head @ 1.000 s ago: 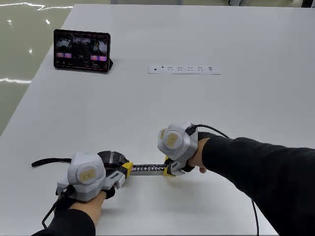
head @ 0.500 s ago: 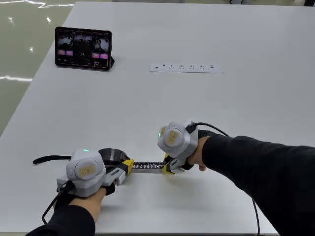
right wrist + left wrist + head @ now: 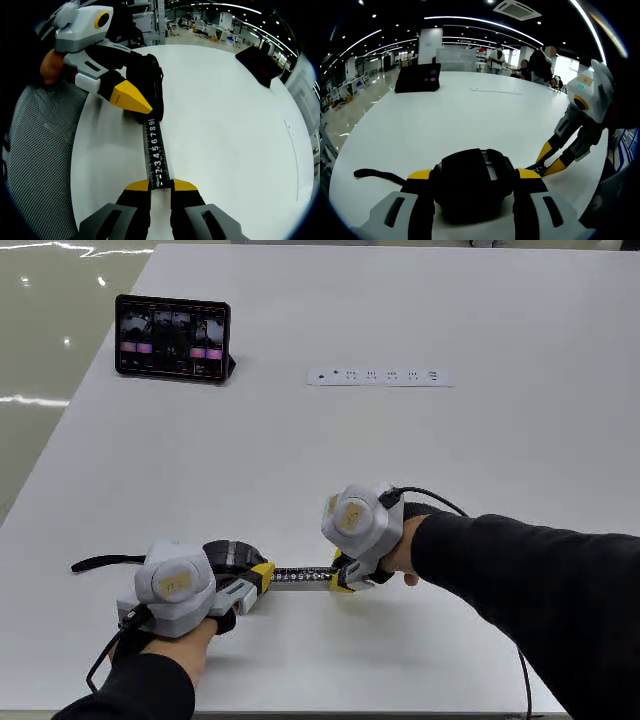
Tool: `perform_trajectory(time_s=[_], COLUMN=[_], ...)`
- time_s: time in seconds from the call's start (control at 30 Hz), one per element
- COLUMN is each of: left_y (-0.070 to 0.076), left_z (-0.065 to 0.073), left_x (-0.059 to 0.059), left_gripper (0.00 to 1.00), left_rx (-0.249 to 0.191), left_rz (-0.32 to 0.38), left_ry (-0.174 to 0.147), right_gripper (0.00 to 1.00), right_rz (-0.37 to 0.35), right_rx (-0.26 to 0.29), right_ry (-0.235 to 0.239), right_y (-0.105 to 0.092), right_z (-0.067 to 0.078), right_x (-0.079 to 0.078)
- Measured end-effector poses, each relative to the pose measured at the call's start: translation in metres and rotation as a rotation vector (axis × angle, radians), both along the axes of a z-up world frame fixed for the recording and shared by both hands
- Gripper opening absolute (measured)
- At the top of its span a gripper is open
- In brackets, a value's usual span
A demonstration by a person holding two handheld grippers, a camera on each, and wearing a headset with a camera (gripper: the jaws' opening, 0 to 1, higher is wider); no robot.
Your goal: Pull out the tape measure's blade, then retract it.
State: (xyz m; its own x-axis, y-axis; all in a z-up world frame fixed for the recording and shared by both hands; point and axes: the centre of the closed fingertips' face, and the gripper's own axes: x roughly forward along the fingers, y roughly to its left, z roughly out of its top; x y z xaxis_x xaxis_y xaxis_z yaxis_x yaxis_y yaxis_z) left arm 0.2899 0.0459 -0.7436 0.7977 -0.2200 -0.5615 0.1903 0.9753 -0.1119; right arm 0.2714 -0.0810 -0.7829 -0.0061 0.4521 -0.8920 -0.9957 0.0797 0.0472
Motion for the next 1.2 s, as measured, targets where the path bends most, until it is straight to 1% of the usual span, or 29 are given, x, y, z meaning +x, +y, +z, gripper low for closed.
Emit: perform_trajectory(time_s=[0.2,0.83,1.0,1.2], left_y=[0.000,0.000,0.000,0.000], left_z=[0.000,-0.001,-0.001,-0.001], left_x=[0.000,0.000,0.000,0.000], left_gripper=[0.59,0.59,0.59,0.59], left_rx=[-0.003,-0.012,-0.014,-0.017], left_rz=[-0.004,-0.002,-0.001,0.000], left_ry=[0.002,0.010,0.007,0.012], right_gripper=[0.11,0.11,0.11,0.11], right_rz=[0.005,0.002,-0.007,-0.005], right_rx=[0.017,0.031,0.043,0.051], right_ry=[0.001,0.001,0.005,0.003], right_y=[0.004,0.011,0.014,0.017], right_z=[0.001,0.001,0.001,0.001], right_x=[0.001,0.001,0.001,0.001])
